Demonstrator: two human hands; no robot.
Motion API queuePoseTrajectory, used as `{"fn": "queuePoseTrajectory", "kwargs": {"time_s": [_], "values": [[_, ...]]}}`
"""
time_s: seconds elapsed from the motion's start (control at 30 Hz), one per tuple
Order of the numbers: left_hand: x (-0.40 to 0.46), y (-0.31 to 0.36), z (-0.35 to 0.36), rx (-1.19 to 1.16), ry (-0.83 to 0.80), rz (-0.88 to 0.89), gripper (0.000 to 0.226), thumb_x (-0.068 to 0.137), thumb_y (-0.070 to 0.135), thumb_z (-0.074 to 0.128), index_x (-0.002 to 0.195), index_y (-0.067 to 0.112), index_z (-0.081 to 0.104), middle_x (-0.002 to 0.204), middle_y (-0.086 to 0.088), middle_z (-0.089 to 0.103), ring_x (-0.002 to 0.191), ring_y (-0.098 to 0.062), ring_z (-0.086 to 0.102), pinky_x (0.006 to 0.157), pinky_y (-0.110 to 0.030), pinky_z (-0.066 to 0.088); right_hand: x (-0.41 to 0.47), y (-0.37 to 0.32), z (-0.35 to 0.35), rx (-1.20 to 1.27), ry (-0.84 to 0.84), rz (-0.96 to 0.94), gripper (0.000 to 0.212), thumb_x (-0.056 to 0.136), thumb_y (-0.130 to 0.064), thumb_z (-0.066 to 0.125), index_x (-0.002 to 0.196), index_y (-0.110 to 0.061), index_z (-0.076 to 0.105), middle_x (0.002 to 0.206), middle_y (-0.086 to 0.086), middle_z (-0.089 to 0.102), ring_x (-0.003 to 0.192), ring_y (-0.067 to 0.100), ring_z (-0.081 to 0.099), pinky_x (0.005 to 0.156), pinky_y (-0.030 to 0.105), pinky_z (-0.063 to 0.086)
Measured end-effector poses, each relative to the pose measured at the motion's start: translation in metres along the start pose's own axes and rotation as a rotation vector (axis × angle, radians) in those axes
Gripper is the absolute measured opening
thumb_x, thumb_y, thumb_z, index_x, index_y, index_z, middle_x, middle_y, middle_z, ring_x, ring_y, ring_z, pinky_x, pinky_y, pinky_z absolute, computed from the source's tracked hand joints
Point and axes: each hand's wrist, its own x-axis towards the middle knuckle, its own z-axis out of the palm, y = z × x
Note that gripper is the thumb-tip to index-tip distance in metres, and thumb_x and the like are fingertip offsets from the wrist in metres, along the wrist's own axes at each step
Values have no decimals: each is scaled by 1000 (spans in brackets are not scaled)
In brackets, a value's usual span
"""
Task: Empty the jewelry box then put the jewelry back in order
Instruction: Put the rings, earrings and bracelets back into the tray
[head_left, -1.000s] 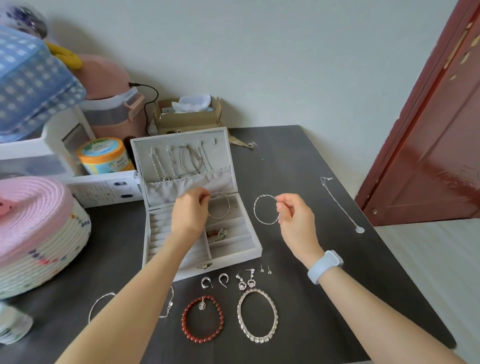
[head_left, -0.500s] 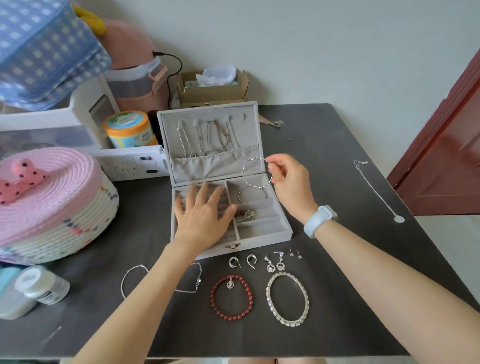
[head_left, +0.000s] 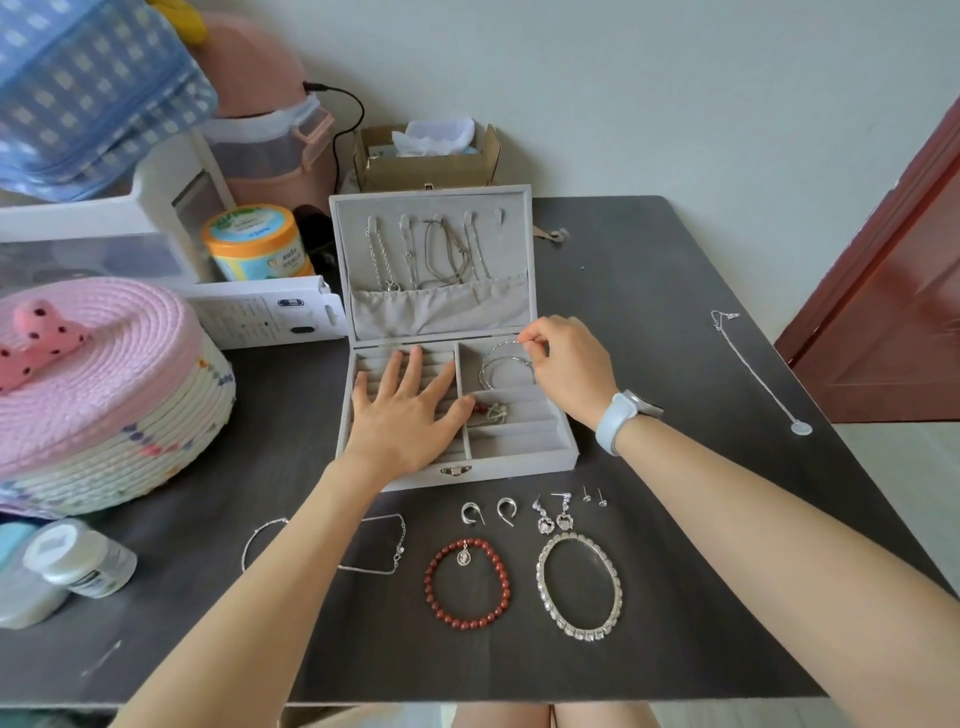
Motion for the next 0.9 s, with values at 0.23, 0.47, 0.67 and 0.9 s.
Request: {"fn": "queuePoseTrajectory", "kwargs": {"time_s": [0.23,0.47,0.67,0.9], "values": [[-1,0,0,-8,10,3,56,92,58,17,145,38,9,156,-2,-7,143,-18,-11,112,-48,-7,0,0,4,-124,-155,-38,29,93,-6,39,108,-8,64,116,8,56,109,25,47,80,41,47],[-3,0,2,-56,90,19,58,92,58,23,144,33,20,157,-2,4,143,-19,-4,114,-48,-2,-14,2,-2,-78,-213,-60,32,94,-10,41,122,-9,55,127,8,47,118,25,41,92,39,43],[-12,0,5,-152,435,126,46,89,43,49,122,12,57,129,-11,54,123,-31,45,102,-46,31,-65,13,-35,242,93,17,21,87,1,49,101,-5,63,97,3,54,77,19,52,71,4,35],[-38,17,3,-374,686,195,29,81,29,52,90,9,70,88,-10,65,83,-34,58,76,-44,47,-132,32,-54,204,-116,94,12,82,-11,62,86,-23,59,79,-12,54,78,4,47,72,5,32]]}}
